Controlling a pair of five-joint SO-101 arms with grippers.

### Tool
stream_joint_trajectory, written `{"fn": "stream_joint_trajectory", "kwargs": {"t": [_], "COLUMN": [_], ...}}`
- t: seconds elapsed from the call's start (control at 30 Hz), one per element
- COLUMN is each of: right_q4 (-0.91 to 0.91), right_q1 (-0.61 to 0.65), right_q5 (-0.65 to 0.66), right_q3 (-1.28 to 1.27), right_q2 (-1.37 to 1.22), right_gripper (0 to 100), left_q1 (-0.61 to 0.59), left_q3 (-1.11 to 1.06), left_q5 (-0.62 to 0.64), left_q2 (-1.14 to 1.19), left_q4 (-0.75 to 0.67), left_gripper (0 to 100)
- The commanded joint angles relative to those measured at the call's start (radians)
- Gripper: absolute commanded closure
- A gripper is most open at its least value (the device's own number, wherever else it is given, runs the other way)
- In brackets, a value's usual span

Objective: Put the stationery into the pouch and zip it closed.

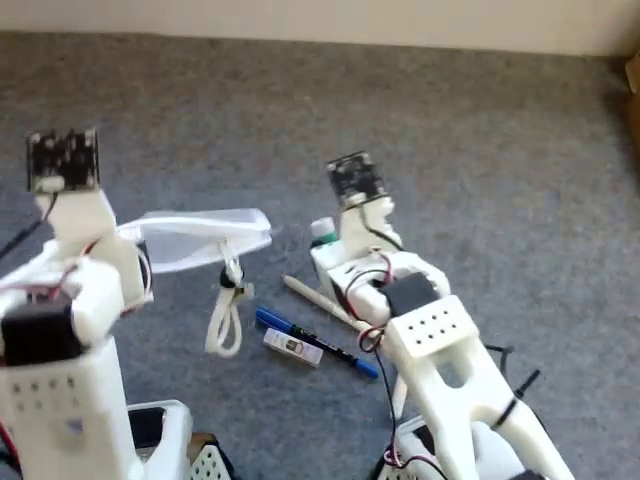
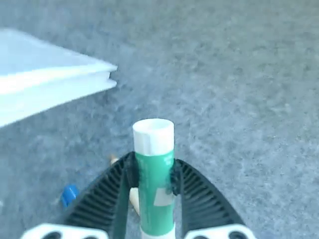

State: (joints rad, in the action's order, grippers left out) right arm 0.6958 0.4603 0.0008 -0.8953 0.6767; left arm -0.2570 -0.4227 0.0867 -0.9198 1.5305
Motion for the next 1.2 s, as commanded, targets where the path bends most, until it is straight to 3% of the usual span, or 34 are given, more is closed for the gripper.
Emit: {"fn": "stream_joint_trajectory", "kwargs": {"t": [0.0, 0.33, 0.77, 1.17], "right_q4": [-0.016, -0.019, -0.027, -0.314], "right_q1": [-0.035, -0.036, -0.03, 0.16], "right_q5": [-0.066, -0.161, -0.153, -0.14], "right_q3": [-0.007, -0.073, -0.062, -0.01], "right_q2": [0.082, 0.274, 0.565, 0.693], "right_gripper": [99.0, 98.5, 99.0, 99.0], "left_q1": [0.033, 0.035, 0.033, 0.03], "left_q3": [0.194, 0.452, 0.464, 0.463], "left_q5": [0.009, 0.048, 0.1, 0.118], "left_q2": [0.176, 0.44, 0.506, 0.512], "left_q4": [0.055, 0.193, 0.195, 0.195], "left_gripper": [99, 99, 99, 99]}}
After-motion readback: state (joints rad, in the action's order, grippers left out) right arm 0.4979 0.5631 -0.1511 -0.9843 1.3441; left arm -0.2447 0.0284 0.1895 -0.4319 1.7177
